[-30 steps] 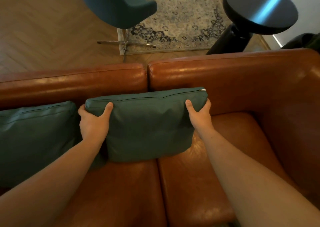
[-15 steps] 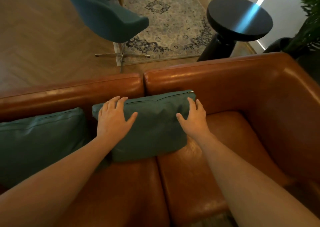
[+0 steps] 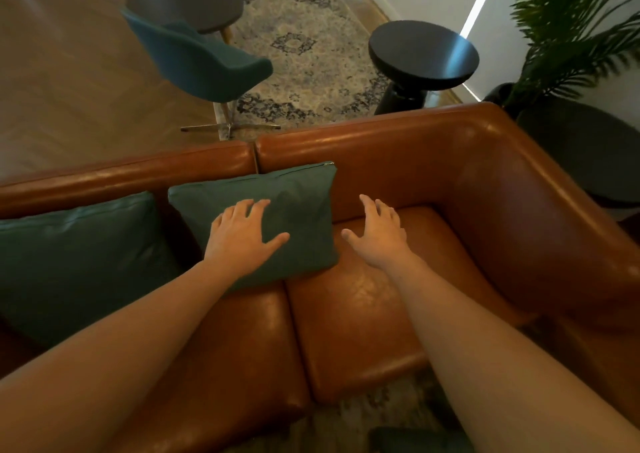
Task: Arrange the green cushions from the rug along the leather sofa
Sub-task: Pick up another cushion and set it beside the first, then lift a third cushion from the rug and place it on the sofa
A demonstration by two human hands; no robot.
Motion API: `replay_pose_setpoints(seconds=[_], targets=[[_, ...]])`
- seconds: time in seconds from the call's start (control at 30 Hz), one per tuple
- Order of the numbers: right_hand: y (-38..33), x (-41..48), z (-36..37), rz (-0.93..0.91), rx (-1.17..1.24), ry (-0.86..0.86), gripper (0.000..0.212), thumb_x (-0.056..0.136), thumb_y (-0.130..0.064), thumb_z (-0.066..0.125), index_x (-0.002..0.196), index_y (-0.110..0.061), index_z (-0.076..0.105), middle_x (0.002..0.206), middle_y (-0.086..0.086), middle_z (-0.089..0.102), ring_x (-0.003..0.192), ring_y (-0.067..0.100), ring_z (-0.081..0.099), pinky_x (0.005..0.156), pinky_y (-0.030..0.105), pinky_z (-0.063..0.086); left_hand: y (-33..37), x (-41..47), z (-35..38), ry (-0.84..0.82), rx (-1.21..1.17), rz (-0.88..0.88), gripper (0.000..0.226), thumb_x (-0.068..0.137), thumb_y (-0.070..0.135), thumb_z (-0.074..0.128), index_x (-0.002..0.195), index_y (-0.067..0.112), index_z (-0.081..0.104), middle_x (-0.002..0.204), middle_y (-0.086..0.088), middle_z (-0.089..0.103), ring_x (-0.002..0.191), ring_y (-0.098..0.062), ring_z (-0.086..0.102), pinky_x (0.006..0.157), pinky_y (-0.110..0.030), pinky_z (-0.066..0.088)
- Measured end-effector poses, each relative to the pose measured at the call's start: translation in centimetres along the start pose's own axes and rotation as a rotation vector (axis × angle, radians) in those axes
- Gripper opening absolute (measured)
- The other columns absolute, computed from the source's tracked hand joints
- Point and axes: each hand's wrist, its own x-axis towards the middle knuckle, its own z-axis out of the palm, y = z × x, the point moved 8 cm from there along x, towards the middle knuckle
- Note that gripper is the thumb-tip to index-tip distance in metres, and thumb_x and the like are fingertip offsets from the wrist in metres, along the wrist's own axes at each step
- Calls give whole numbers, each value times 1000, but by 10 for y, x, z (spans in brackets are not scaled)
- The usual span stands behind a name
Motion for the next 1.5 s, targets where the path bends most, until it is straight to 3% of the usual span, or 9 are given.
replay_pose_setpoints(seconds=[0.43, 0.9, 1.13, 1.33, 1.5], targets=[[43, -149, -38, -17, -13, 68, 85, 101, -55, 60, 166, -36, 9, 175, 2, 13, 161, 33, 4, 124, 66, 21, 93, -121, -25, 41, 26, 128, 88, 94, 79, 45, 165, 30, 24, 167, -10, 31, 153, -33, 31, 123, -53, 28], [120, -337, 6, 196, 140, 72, 84, 101, -56, 57, 166, -35, 9, 173, 1, 16, 160, 33, 7, 121, 67, 23, 137, -261, 4, -52, 36, 334, 88, 94, 79, 46, 165, 31, 24, 167, -9, 30, 153, -34, 31, 123, -54, 28], [217, -415, 18, 340, 204, 110, 85, 100, -59, 57, 166, -34, 9, 172, 3, 18, 159, 34, 10, 120, 66, 25, 210, -309, 46, -109, 48, 441, 86, 94, 79, 46, 163, 31, 28, 166, -6, 32, 152, -32, 32, 122, -54, 28], [345, -480, 44, 493, 229, 104, 86, 99, -58, 59, 166, -34, 10, 171, 4, 20, 159, 32, 13, 120, 63, 28, 305, -357, 119, -189, 51, 515, 84, 94, 80, 42, 161, 31, 30, 164, -5, 34, 151, -30, 32, 122, -52, 27], [443, -518, 67, 546, 256, 43, 85, 100, -57, 58, 166, -35, 9, 171, 4, 18, 158, 32, 12, 121, 64, 27, 364, -390, 180, -242, 85, 480, 91, 93, 83, 42, 165, 31, 24, 166, -6, 31, 153, -32, 30, 124, -54, 26]])
